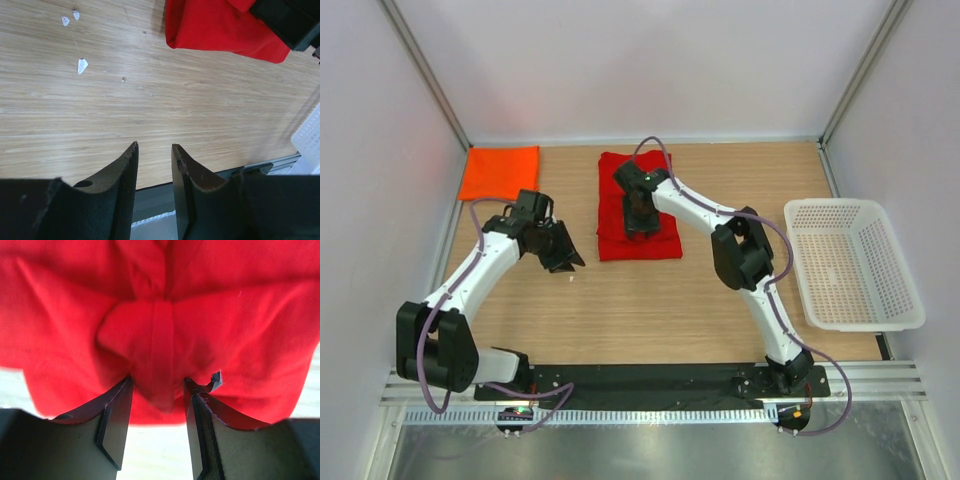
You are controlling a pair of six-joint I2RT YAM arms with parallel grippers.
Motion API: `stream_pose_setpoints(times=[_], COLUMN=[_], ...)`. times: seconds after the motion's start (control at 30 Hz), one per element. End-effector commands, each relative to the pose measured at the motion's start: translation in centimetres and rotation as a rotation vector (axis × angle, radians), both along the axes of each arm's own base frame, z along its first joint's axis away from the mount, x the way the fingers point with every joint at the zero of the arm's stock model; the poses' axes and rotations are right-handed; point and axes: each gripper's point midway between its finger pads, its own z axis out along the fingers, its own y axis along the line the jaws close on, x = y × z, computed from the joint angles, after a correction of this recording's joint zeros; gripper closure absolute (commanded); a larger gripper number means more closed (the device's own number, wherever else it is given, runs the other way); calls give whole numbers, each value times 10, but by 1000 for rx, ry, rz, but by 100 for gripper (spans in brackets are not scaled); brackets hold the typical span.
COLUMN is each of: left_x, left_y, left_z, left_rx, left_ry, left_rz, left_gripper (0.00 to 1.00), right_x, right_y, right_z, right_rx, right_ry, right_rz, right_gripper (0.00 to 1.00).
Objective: Fold and stack the t-shirts
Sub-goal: Fold the tshirt
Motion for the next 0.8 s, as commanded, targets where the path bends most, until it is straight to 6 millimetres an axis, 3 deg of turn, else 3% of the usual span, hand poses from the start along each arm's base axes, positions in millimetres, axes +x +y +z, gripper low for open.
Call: stream_pose_setpoints(times=[0.0, 0.13, 0.2, 0.23, 0.27, 0.33, 0.37, 0.43, 0.47, 0.6, 0.63, 0.73, 0.77], left_x=[6, 7, 7, 7, 7, 9, 11, 21, 26, 63, 81, 100, 109], left_y=[-5, -5, -5, -6, -6, -7, -8, -12, -14, -31, -40, -40, -39], left_z=[10, 11, 10, 9, 9, 8, 8, 11, 12, 19, 18, 12, 8], left_rx=[-18, -13, -14, -21, -19, -21, -23, -39, -43, -113, -138, -108, -87], left_ry=[-32, -36, -36, -33, -31, -32, -35, -55, -63, -107, -115, -81, -73], left_rz=[-36, -38, -40, -42, -43, -40, -43, -45, -43, -55, -67, -60, -53], left_gripper=[66, 66, 66, 66, 66, 66, 66, 66, 65, 64, 64, 69, 70], right_x=[30, 60, 77, 86, 100, 117, 130, 137, 134, 115, 106, 84, 72], right_y=[-4, -13, -8, -9, -2, -2, 1, -1, -1, -14, -18, -31, -33], right_z=[19, 28, 42, 35, 46, 31, 49, 62, 77, 98, 96, 100, 90], right_rx=[-39, -73, -42, -37, -2, 8, 36, 74, 96, 133, 124, 109, 108], right_ry=[-120, -219, -268, -268, -309, -304, -347, -352, -357, -340, -306, -238, -192], right_rz=[-21, -42, -31, -28, -15, -16, -21, -28, -29, -17, -9, -30, -31], right_gripper=[49, 49, 49, 49, 49, 49, 49, 49, 49, 48, 48, 48, 49])
